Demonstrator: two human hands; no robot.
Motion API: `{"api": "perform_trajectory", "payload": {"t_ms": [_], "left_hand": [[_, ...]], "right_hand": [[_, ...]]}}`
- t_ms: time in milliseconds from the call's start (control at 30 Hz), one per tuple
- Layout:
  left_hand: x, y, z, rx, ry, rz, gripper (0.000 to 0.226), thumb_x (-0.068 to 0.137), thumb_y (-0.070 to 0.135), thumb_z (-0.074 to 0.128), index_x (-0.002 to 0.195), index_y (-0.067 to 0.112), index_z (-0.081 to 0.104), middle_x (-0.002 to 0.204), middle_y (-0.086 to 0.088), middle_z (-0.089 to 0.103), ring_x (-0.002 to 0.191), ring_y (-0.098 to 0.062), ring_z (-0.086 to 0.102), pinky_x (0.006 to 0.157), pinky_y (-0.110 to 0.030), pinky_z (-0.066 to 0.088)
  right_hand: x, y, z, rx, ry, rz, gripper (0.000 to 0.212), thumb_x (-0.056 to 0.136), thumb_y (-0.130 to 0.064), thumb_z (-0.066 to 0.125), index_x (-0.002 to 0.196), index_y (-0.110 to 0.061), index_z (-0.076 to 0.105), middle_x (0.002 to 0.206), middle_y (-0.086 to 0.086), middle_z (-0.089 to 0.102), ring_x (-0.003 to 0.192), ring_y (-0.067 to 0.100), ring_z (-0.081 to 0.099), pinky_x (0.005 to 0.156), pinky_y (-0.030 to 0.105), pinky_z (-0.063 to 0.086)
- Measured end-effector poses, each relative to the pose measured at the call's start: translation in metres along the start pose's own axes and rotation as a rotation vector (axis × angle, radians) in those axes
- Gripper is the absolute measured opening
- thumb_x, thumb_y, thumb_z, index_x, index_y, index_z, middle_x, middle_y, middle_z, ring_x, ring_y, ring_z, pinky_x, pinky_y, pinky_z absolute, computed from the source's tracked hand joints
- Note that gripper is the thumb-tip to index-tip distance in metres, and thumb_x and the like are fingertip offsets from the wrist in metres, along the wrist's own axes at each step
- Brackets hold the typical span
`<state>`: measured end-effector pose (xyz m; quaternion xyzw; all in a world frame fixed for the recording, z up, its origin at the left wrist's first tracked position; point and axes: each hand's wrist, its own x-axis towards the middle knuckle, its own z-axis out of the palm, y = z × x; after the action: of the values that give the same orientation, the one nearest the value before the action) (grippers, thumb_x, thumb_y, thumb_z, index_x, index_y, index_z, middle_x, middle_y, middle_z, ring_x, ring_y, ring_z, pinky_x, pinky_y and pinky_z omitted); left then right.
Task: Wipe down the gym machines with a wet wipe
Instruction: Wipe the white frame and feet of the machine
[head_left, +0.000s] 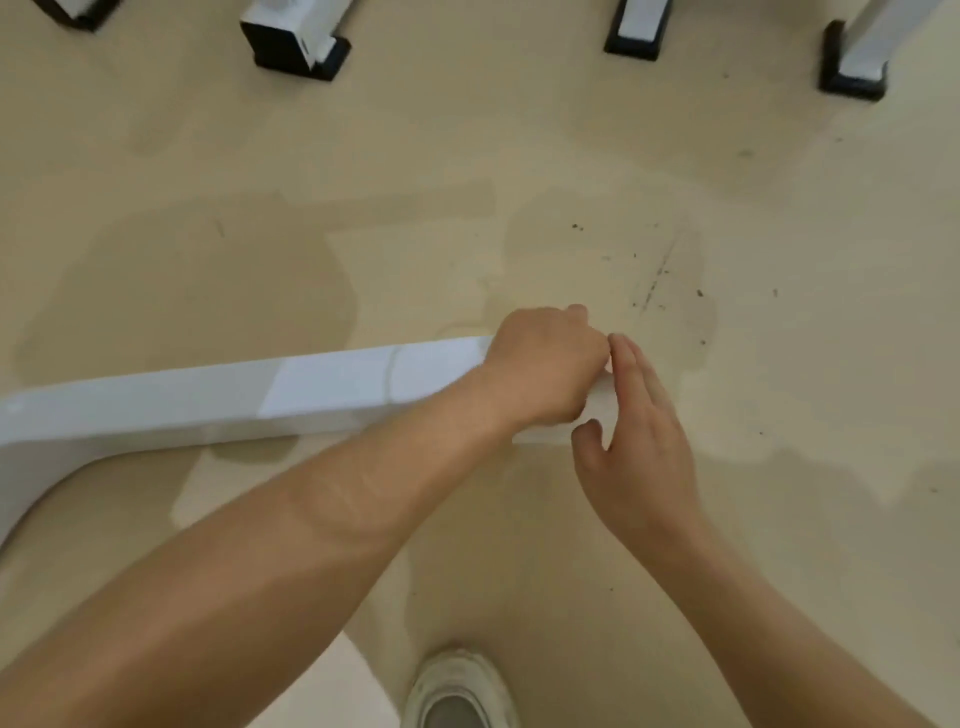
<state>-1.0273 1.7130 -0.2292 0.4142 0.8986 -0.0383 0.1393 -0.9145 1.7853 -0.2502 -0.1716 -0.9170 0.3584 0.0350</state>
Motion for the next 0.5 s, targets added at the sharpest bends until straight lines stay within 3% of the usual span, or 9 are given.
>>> {"api": "perform_trajectory", "payload": {"t_ms": [33,100,167,267,367,433,500], "left_hand": [[0.008,-0.006,-0.008,-0.118,-0.108,0.007,0.038,0.077,0.033,0.068,0.114,0.028,0.060,0.088,0.008,0.050,0.084,-0.018,0.058,0.053,-0.028,0.034],[0.017,-0.022,-0.025,-0.414,-0.351,-0.053,0.069,0.073,0.044,0.072,0.136,0.032,0.044,0.102,0.016,0.052,0.098,-0.013,0.056,0.075,-0.030,0.048],[0.016,-0.033,-0.032,-0.625,-0.497,-0.057,0.067,0.074,0.054,0.073,0.132,0.031,0.048,0.109,0.018,0.060,0.099,-0.010,0.061,0.086,-0.030,0.048],[-0.002,-0.047,-0.023,-0.647,-0.452,-0.052,0.045,0.078,0.069,0.059,0.105,0.032,0.062,0.097,0.014,0.069,0.091,-0.008,0.063,0.082,-0.027,0.048],[-0.038,-0.077,-0.014,-0.470,-0.331,-0.113,0.035,0.086,0.072,0.038,0.089,0.040,0.053,0.083,0.017,0.059,0.083,-0.013,0.056,0.074,-0.030,0.043],[-0.070,-0.101,-0.013,-0.448,-0.355,-0.260,0.045,0.088,0.071,0.023,0.090,0.040,0.056,0.081,0.015,0.054,0.084,-0.017,0.051,0.075,-0.032,0.038],[-0.101,-0.131,-0.008,-0.432,-0.361,-0.474,0.063,0.091,0.069,0.018,0.088,0.022,0.059,0.087,0.000,0.053,0.084,-0.023,0.048,0.074,-0.032,0.035]], "right_hand": [[0.000,0.001,-0.003,0.046,-0.025,0.030,0.076,0.083,-0.001,0.054,0.151,-0.016,0.025,0.155,0.001,0.031,0.140,0.017,0.032,0.115,0.025,0.025],[-0.002,0.001,-0.006,0.145,-0.028,0.056,0.074,0.084,-0.003,0.052,0.151,-0.020,0.025,0.153,-0.002,0.034,0.137,0.017,0.037,0.111,0.040,0.037],[-0.002,0.001,-0.012,0.211,-0.022,0.099,0.073,0.085,-0.005,0.052,0.151,-0.021,0.025,0.152,-0.002,0.036,0.136,0.016,0.039,0.109,0.042,0.038],[-0.006,-0.002,-0.019,0.137,-0.031,0.090,0.072,0.087,-0.005,0.050,0.152,-0.023,0.023,0.157,-0.004,0.029,0.144,0.013,0.026,0.116,0.036,0.026],[-0.014,-0.021,-0.010,-0.171,-0.045,-0.164,0.072,0.083,-0.007,0.042,0.150,-0.027,0.028,0.160,-0.003,0.021,0.149,0.016,0.005,0.119,0.046,0.013],[-0.019,-0.037,0.007,-0.309,-0.141,-0.323,0.074,0.076,-0.011,0.041,0.148,-0.024,0.035,0.158,0.001,0.026,0.149,0.019,0.010,0.116,0.049,0.009],[-0.023,-0.053,0.020,-0.380,-0.213,-0.404,0.072,0.074,-0.012,0.044,0.145,-0.018,0.041,0.155,0.005,0.034,0.148,0.021,0.018,0.115,0.052,0.011]]}}
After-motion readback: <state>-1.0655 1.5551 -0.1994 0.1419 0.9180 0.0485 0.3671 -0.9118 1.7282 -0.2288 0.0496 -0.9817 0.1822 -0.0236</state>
